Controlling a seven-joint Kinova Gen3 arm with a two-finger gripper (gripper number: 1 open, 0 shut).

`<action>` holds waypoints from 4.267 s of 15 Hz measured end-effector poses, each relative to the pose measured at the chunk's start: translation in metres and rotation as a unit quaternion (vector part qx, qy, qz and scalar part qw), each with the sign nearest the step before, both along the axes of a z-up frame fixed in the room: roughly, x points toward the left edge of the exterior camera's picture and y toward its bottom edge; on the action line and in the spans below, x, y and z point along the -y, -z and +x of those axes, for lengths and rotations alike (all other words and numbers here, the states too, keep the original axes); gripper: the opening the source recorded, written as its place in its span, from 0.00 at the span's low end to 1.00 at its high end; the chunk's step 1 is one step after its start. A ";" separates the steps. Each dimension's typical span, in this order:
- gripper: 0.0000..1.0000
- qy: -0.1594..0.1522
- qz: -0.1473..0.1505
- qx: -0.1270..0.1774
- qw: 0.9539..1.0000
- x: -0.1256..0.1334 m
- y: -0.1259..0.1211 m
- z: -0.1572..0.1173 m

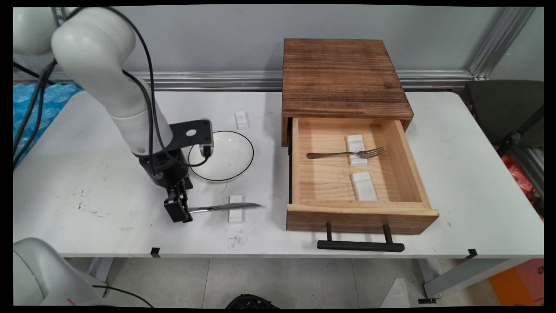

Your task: Pick up the knife from the right of the white plate, then place the picked object into the drawer

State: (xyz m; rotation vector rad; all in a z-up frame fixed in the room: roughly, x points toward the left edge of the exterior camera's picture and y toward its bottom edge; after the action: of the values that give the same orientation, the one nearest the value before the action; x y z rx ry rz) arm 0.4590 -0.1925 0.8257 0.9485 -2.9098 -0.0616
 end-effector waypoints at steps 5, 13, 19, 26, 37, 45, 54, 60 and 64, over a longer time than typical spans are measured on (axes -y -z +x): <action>1.00 0.018 -0.010 -0.005 1.000 0.000 0.021 0.001; 1.00 0.040 -0.030 -0.018 0.999 0.006 0.046 0.000; 1.00 0.051 -0.036 -0.029 0.998 0.006 0.045 -0.001; 0.00 0.066 -0.038 -0.034 0.996 0.005 0.041 0.002; 0.00 0.077 -0.037 -0.041 0.995 0.009 0.033 0.004; 0.00 0.091 -0.034 -0.059 0.994 0.027 -0.024 0.002; 0.00 0.112 -0.035 -0.094 0.989 0.073 -0.122 -0.004; 0.00 0.110 -0.044 -0.122 0.985 0.105 -0.132 -0.050; 0.00 0.113 -0.053 -0.137 0.983 0.125 -0.124 -0.093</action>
State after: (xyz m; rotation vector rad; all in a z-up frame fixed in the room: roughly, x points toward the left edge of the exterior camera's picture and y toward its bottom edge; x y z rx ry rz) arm 0.3655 -0.3175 0.9494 0.5415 -2.7187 -0.0466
